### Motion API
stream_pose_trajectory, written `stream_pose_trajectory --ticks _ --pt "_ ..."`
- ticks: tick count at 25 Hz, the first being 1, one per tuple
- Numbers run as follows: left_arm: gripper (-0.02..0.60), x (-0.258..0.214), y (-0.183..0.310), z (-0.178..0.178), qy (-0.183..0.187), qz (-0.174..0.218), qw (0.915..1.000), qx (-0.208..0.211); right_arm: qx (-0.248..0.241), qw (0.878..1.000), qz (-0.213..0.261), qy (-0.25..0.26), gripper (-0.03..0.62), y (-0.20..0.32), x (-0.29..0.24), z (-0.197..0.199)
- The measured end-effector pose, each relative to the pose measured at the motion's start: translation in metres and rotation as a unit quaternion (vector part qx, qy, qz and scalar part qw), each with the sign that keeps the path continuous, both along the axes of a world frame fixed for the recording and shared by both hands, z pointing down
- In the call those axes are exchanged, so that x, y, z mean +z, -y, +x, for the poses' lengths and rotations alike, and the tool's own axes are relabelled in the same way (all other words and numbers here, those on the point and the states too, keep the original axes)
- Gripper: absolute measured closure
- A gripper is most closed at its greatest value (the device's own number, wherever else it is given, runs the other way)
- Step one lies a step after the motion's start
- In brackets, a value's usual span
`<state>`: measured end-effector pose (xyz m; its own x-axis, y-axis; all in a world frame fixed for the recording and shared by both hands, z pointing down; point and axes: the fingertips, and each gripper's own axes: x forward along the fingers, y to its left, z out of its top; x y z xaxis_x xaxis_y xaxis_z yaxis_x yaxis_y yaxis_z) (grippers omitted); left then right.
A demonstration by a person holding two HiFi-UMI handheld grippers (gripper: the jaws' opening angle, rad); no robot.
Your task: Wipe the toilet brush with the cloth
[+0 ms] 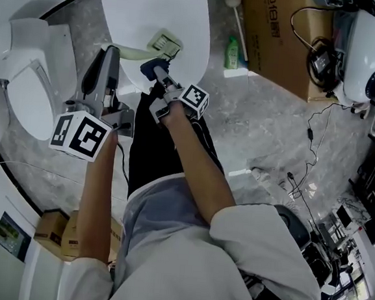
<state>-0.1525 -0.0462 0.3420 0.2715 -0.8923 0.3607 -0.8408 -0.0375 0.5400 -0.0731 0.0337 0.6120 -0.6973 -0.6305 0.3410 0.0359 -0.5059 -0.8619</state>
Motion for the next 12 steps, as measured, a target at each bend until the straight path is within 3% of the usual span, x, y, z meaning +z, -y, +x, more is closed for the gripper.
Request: stream_pose_trajectory --ticks 7,12 --pt "0.581 0.000 0.002 0.003 -0.003 0.004 1.0000 -0.005 -0.040 0.998 0.031 -0.048 0.514 0.015 -0.005 0.024" --pt "0.581 -0.001 0.006 0.004 -0.004 0.002 1.0000 -0.005 -0.150 0.979 0.063 -0.125 0.514 0.027 0.004 0.025"
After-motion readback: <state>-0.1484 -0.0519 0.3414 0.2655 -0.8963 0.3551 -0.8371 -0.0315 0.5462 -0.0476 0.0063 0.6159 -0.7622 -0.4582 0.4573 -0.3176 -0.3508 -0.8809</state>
